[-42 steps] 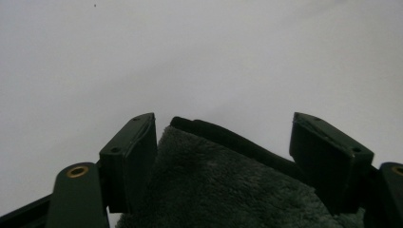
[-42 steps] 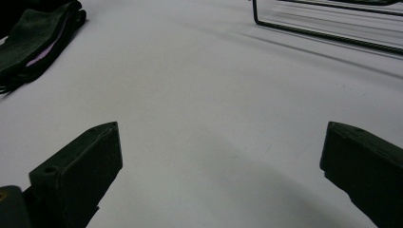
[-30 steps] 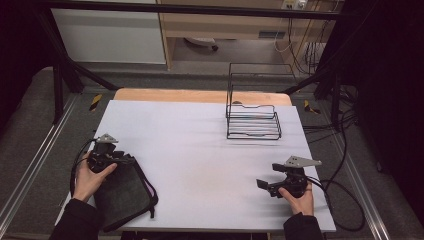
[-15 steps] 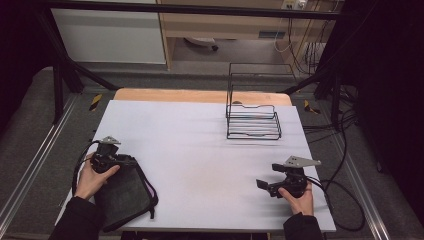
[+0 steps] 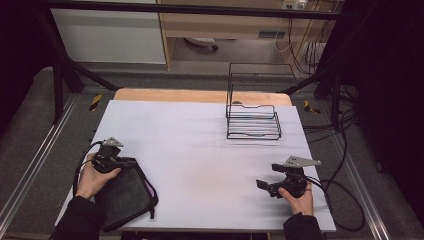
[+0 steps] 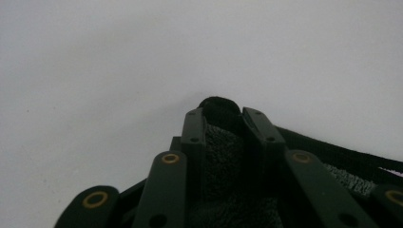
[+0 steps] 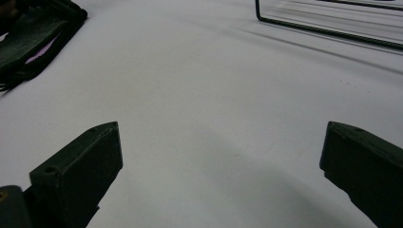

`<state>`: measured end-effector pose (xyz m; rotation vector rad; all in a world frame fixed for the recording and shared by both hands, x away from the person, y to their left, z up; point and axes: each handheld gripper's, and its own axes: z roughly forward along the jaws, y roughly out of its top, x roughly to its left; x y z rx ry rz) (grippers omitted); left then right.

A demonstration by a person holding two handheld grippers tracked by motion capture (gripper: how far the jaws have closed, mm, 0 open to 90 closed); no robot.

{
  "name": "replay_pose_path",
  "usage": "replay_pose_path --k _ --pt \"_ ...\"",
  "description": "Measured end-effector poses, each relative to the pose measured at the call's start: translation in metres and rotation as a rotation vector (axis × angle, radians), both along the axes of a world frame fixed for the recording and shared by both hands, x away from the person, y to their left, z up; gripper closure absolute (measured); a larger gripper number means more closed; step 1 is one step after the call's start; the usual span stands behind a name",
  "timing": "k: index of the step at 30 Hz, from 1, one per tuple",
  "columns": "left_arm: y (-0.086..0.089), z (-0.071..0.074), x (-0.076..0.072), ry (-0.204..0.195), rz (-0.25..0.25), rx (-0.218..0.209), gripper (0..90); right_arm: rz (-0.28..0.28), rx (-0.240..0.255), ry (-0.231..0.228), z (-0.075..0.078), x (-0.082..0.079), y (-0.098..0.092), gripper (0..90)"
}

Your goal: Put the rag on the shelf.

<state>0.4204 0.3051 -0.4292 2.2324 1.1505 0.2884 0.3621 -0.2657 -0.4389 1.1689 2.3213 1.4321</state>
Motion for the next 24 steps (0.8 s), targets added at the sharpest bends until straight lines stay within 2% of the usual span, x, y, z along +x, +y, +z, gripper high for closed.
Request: replay_pose_path --k 2,7,14,24 --pt "-0.001 0.001 -0.001 -0.012 -0.007 0.014 74.5 0.001 -0.001 -0.003 0.0 0.0 0.0 1.0" --pt "-0.002 0.002 -0.005 -0.057 -0.017 0.014 76.9 0.0 0.002 -0.002 0.0 0.0 0.0 1.0" --pt "-0.001 0.008 -0.009 -0.114 -0.041 -0.033 77.8 0.0 0.001 -0.003 0.0 0.0 0.0 1.0" --pt "-0.007 0.013 -0.011 -0.144 -0.085 -0.072 77.9 -0.001 0.002 -0.003 0.001 0.0 -0.001 1.0"
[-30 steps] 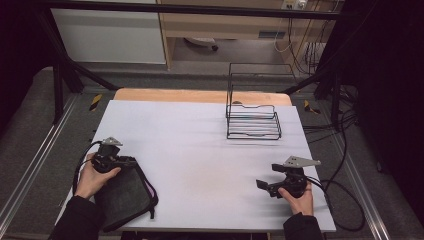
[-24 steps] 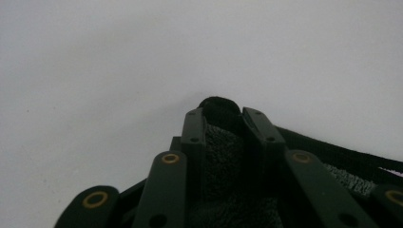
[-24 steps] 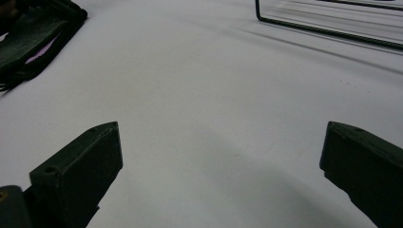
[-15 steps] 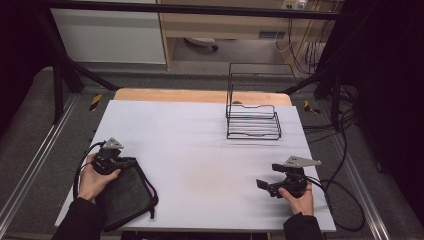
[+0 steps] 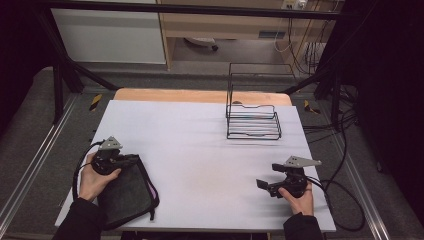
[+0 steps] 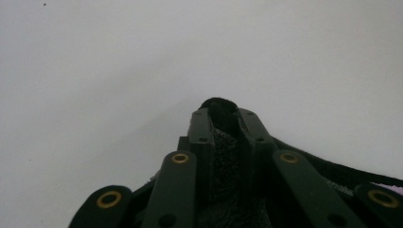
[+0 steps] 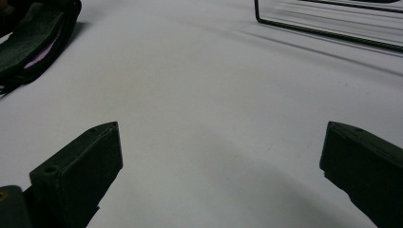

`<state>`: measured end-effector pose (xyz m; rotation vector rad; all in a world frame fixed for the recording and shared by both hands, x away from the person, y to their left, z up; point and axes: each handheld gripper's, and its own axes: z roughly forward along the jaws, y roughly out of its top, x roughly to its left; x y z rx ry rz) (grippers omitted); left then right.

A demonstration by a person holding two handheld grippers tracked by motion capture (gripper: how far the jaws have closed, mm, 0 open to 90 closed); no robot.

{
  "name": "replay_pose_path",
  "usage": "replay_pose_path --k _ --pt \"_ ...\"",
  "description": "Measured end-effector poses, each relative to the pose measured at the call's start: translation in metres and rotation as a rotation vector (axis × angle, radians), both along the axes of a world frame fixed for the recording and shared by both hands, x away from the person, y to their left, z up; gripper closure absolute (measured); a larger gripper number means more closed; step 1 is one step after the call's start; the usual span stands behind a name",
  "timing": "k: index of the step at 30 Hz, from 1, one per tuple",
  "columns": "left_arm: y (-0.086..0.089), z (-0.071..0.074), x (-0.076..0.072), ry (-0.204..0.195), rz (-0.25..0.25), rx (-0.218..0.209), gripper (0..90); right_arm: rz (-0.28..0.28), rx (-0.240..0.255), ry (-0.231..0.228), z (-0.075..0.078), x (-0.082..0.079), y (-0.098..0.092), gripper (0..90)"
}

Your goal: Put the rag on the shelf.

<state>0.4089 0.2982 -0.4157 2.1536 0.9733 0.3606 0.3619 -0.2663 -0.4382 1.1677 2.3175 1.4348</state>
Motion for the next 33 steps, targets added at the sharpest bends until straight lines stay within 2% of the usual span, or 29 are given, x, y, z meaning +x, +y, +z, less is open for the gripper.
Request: replay_pose_path --k 13,23,33 --pt "-0.026 0.005 0.002 -0.014 -0.052 0.003 78.0 -0.001 0.002 -0.001 0.0 0.0 0.0 1.0" --pt "-0.058 0.012 0.002 -0.037 -0.128 0.02 78.0 -0.001 0.001 -0.001 0.0 0.0 0.0 1.1" --pt "-0.091 0.015 0.005 -0.051 -0.178 0.014 78.0 -0.001 -0.001 -0.002 0.0 0.0 0.0 1.1"
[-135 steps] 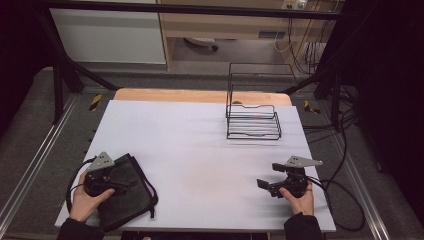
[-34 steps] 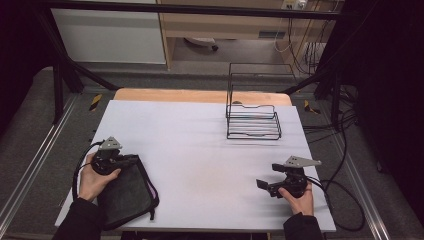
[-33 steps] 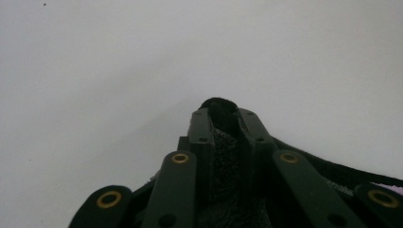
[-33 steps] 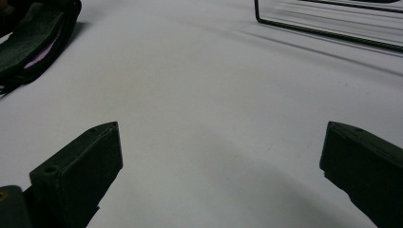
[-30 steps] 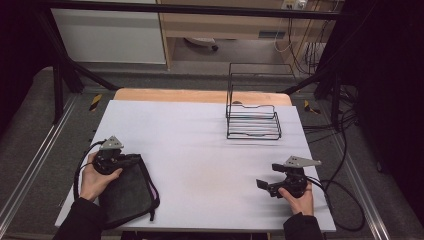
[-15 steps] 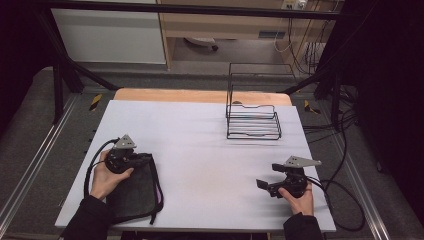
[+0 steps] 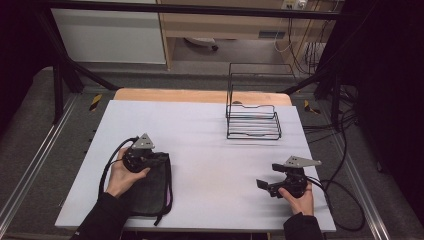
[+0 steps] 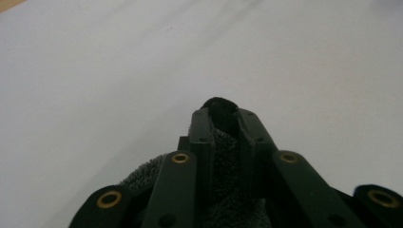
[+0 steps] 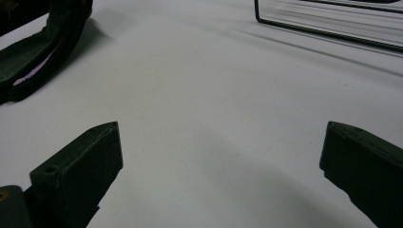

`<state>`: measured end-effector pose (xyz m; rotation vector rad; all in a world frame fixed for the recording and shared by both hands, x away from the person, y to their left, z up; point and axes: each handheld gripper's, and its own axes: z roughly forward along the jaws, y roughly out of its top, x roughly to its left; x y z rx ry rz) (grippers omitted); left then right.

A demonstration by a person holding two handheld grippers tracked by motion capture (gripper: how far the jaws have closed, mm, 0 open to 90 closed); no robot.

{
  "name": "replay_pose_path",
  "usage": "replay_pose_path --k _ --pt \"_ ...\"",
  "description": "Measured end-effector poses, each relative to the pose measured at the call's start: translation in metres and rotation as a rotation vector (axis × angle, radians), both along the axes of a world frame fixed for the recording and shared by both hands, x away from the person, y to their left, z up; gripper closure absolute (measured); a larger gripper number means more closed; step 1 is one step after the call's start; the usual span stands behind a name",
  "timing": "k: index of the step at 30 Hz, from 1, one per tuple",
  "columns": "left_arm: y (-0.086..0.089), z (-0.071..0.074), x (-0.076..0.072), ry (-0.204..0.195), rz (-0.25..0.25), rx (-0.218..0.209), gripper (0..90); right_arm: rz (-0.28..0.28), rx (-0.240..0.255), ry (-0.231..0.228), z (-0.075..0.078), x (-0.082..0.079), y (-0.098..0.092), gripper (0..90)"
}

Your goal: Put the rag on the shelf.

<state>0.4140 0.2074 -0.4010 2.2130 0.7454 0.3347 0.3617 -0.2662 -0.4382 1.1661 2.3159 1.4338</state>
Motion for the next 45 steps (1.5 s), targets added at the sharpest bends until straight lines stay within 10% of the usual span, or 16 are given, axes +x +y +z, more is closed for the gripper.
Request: replay_pose_path --k 19,45 --pt "-0.06 0.003 0.003 -0.016 -0.074 -0.013 78.0 0.001 -0.001 -0.004 0.0 0.0 0.0 1.1" --pt "-0.12 -0.014 0.019 0.033 -0.049 0.005 72.0 -0.001 -0.005 -0.005 0.0 0.0 0.0 1.4"
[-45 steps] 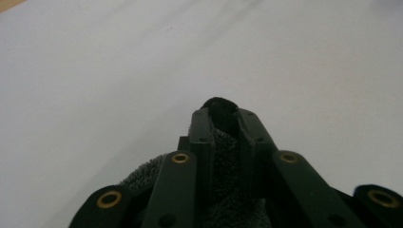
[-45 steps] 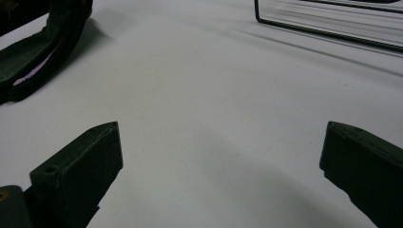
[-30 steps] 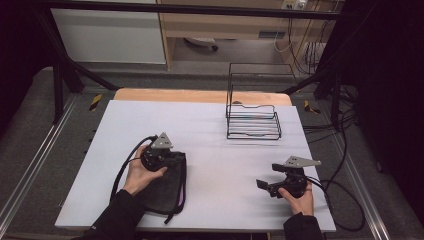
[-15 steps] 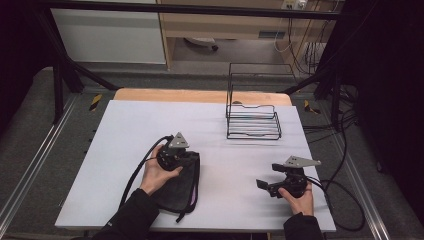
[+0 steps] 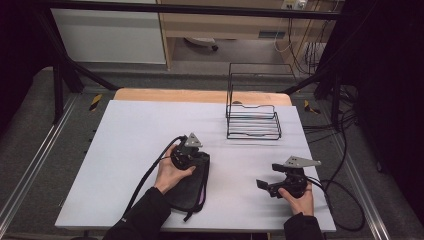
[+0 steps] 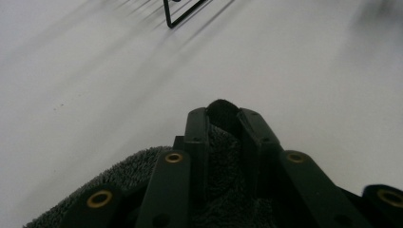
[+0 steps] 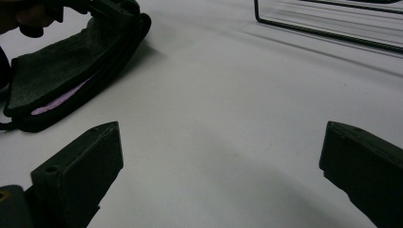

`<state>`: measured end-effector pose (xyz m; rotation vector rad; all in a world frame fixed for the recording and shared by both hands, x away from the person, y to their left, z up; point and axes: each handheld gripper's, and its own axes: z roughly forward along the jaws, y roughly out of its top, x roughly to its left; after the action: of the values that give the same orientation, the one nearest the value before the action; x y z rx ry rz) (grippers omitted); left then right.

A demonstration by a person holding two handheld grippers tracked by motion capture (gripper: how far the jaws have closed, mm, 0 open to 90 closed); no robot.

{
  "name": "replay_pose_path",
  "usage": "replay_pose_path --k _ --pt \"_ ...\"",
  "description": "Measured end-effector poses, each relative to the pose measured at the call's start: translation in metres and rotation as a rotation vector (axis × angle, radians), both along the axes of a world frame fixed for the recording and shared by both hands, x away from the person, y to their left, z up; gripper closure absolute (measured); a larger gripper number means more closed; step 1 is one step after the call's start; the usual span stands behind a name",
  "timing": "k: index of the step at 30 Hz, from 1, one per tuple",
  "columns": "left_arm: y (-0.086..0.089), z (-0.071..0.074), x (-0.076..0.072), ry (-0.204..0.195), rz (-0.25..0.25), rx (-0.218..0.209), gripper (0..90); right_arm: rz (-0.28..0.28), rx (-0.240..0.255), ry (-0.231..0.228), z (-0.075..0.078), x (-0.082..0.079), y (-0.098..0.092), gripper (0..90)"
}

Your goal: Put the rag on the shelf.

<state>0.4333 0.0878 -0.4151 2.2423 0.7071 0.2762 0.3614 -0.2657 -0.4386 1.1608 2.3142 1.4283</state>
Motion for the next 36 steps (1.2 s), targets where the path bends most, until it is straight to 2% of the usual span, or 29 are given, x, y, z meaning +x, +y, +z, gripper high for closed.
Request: replay_pose_path --k 4,9,13,17,23,25,27,32,36 --pt "0.001 0.003 0.0 -0.017 0.026 -0.003 57.4 -0.003 -0.002 0.0 0.0 0.0 0.0 1.5" --pt "0.015 0.017 -0.005 -0.051 0.077 0.038 35.9 -0.009 -0.008 -0.005 0.001 -0.001 0.001 1.8" --pt "0.038 0.027 -0.011 -0.026 0.104 0.03 25.4 -0.003 -0.024 -0.023 0.003 -0.002 0.007 1.8" --pt "0.066 0.027 -0.022 0.008 0.133 0.018 21.4 0.002 -0.035 -0.03 0.006 -0.004 0.015 1.8" --pt "0.106 0.018 -0.04 0.045 0.184 0.013 22.1 0.033 -0.049 -0.015 0.009 -0.006 0.032 1.8" --pt "0.116 0.013 -0.048 0.065 0.189 0.008 24.9 0.041 -0.045 -0.001 0.01 -0.007 0.039 2.5" --pt "0.125 0.009 -0.057 0.068 0.192 0.022 29.1 0.048 -0.049 0.001 0.01 -0.008 0.048 3.4" --pt "0.139 0.002 -0.078 0.1 0.181 -0.004 39.1 0.071 -0.063 -0.015 0.012 -0.013 0.075 6.4" --pt "0.142 -0.005 -0.091 0.125 0.153 -0.015 46.8 0.083 -0.08 -0.007 0.013 -0.018 0.103 10.0"
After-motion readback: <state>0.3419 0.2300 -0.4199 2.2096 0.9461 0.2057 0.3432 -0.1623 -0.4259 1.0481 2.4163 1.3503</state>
